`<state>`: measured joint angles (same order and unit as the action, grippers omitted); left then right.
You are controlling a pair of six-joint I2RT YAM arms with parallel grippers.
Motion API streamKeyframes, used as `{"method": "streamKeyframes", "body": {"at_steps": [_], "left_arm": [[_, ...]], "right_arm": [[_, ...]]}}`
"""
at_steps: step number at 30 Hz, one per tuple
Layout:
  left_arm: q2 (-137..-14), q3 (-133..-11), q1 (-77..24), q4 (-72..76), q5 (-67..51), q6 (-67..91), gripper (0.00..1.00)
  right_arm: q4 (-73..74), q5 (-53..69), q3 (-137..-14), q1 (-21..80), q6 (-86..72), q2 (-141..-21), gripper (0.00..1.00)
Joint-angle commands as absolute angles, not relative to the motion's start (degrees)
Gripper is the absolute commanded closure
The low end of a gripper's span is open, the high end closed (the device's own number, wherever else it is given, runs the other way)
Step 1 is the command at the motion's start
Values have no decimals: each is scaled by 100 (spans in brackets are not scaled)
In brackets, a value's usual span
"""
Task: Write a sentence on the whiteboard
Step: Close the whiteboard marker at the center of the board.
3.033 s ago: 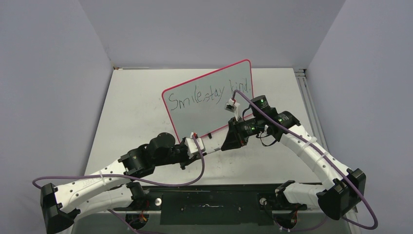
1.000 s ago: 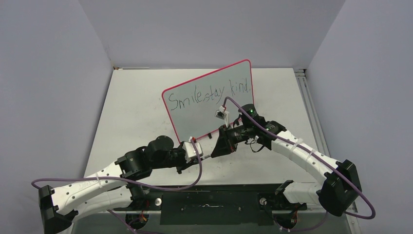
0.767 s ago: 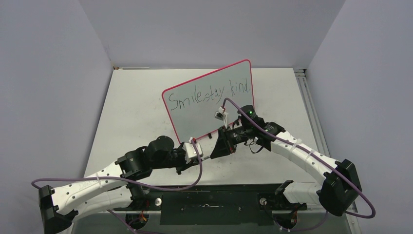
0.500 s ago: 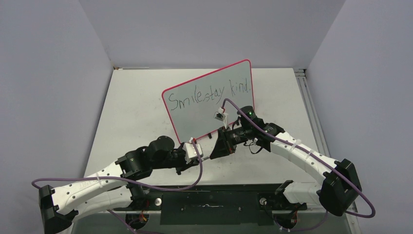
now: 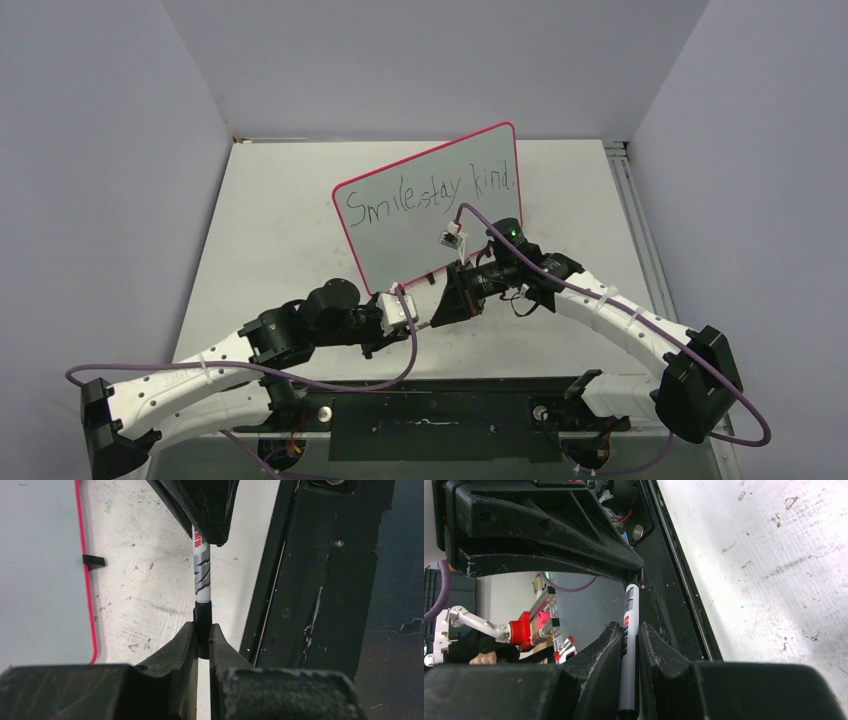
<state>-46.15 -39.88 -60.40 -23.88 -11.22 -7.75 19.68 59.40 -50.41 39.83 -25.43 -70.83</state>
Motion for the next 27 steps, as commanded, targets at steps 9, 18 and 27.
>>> {"method": "streamKeyframes", "body": {"at_steps": [9,18,27], "left_arm": [[-4627,-4271,-6064,-182,-1443,-751,100],[-4682,-4287,-6064,-80,-1516,-694,100],[-4741,-4298,-6064,189,-1556,-668,100]], "right_arm": [[1150,6364,-4995,4379,-2756,-7132,95],[961,6363,-4900,4412,-2882,-7117,95],[835,6354,-4833,4445,-2951,-7098,95]]}}
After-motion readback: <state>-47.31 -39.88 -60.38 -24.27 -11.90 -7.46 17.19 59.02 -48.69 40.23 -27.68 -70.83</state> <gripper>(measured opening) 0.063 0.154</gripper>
